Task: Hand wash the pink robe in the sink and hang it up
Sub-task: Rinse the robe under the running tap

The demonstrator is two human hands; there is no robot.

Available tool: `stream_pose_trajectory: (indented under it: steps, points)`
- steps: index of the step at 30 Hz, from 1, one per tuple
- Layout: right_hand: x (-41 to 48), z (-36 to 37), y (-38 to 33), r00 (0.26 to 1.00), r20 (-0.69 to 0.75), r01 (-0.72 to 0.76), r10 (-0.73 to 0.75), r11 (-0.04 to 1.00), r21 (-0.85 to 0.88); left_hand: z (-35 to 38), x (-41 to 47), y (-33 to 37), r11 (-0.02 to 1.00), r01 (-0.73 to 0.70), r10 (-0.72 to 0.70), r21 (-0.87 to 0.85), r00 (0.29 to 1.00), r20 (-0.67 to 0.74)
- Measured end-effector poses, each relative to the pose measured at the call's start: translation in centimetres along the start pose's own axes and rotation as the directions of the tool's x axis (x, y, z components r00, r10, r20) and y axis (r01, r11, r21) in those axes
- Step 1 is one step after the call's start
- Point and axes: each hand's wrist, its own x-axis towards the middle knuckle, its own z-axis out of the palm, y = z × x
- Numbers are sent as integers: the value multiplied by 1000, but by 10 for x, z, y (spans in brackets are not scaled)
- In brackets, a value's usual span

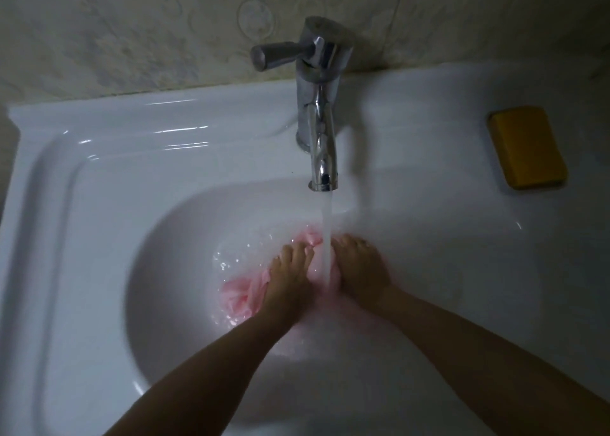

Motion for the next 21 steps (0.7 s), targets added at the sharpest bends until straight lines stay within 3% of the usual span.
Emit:
stream_pose_trajectory:
  steps: [2, 4, 6, 7, 9, 12, 14, 16, 18, 19, 20, 21]
  points:
    - [0, -3, -5, 998, 23, -66, 65, 996, 66, 4, 2, 2, 997, 32, -35, -65, 998, -44]
    - [6, -15, -15, 972, 135, -203, 191, 976, 81, -3, 7, 4, 963, 164, -160, -214, 986, 35]
    - [17, -23, -15, 855, 401, -414, 330, 899, 142, -14, 11, -2, 902, 216, -196, -373, 976, 93]
    - [22, -30, -10, 774, 544, -499, 325, 841, 208, -22, 12, -9, 867, 213, -174, -451, 977, 125]
    - [36, -48, 4, 677, 712, -578, 186, 734, 357, -28, 15, -31, 768, 139, -30, -625, 983, 182]
    - [42, -81, 23, 582, 812, -695, 33, 539, 476, -41, 7, -58, 484, 91, 206, -870, 955, 215]
    - [40, -96, 30, 549, 836, -719, 1, 511, 471, -53, -4, -67, 264, 190, 297, -945, 917, 268]
    - [32, -99, 37, 550, 835, -712, 4, 526, 466, -55, -13, -68, 180, 276, 355, -944, 877, 324]
    - [23, -102, 40, 570, 820, -706, 47, 539, 460, -51, -20, -66, 321, 283, 194, -904, 914, 356]
    - [18, -103, 41, 593, 798, -695, 105, 568, 441, -48, -24, -63, 478, 274, 43, -834, 942, 334]
    - [13, -103, 40, 631, 749, -681, 203, 608, 408, -42, -27, -61, 652, 249, -122, -716, 967, 225]
    - [9, -102, 38, 654, 674, -698, 344, 618, 361, -34, -30, -58, 803, 166, -186, -573, 982, 24]
